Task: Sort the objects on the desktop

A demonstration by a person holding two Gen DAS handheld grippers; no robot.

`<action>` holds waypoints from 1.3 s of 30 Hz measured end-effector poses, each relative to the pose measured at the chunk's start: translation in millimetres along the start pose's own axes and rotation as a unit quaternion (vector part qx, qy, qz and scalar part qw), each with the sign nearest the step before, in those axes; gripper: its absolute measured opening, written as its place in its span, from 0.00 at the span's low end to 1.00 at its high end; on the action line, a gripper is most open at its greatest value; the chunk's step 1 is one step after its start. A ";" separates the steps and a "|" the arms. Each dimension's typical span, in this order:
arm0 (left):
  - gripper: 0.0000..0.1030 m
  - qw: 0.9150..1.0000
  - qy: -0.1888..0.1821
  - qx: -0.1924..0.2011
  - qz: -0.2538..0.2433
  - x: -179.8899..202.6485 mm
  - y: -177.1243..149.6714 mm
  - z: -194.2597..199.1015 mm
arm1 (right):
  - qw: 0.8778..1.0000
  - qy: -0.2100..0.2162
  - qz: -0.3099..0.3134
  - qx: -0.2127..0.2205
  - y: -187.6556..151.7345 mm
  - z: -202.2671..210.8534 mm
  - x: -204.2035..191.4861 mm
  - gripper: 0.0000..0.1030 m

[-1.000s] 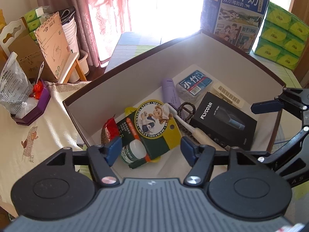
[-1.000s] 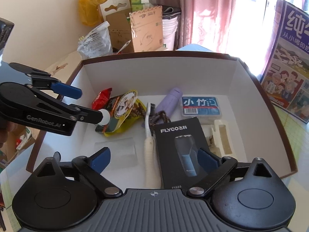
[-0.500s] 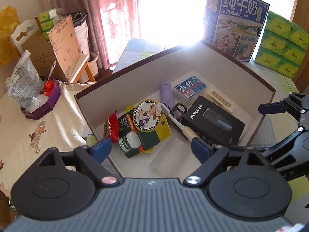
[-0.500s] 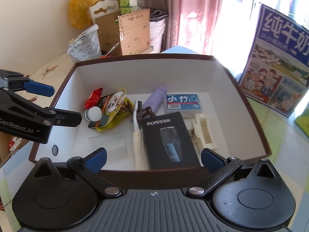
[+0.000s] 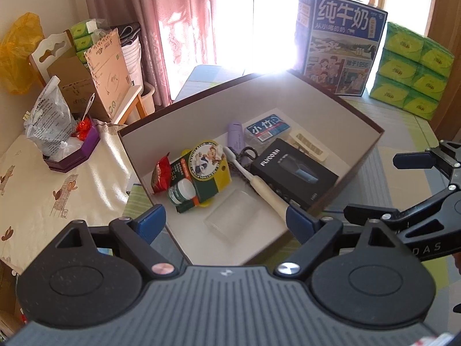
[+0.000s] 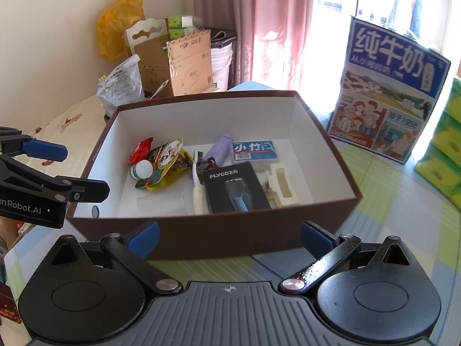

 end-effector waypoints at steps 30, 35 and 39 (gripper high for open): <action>0.86 0.999 0.040 0.020 0.020 75.2 -55.3 98.0 | 0.999 0.015 0.018 0.037 -56.2 107.6 8.9 0.98; 0.86 0.999 0.042 0.023 0.022 84.1 -63.7 109.3 | 0.999 0.018 0.024 0.040 -63.0 119.6 7.5 0.98; 0.86 0.998 0.045 0.023 0.022 91.4 -69.4 116.6 | 0.999 0.020 0.027 0.042 -67.9 127.1 8.2 0.98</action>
Point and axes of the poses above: each gripper's, at about its wrist camera, not at the fingertips, and z roughly against the way its jaws point, x to its right, y to its top, the point moved 10 cm from there along -z, roughly the way its jaws point, and after that the axes turned 4 degrees about -z, right-handed, at the moved point
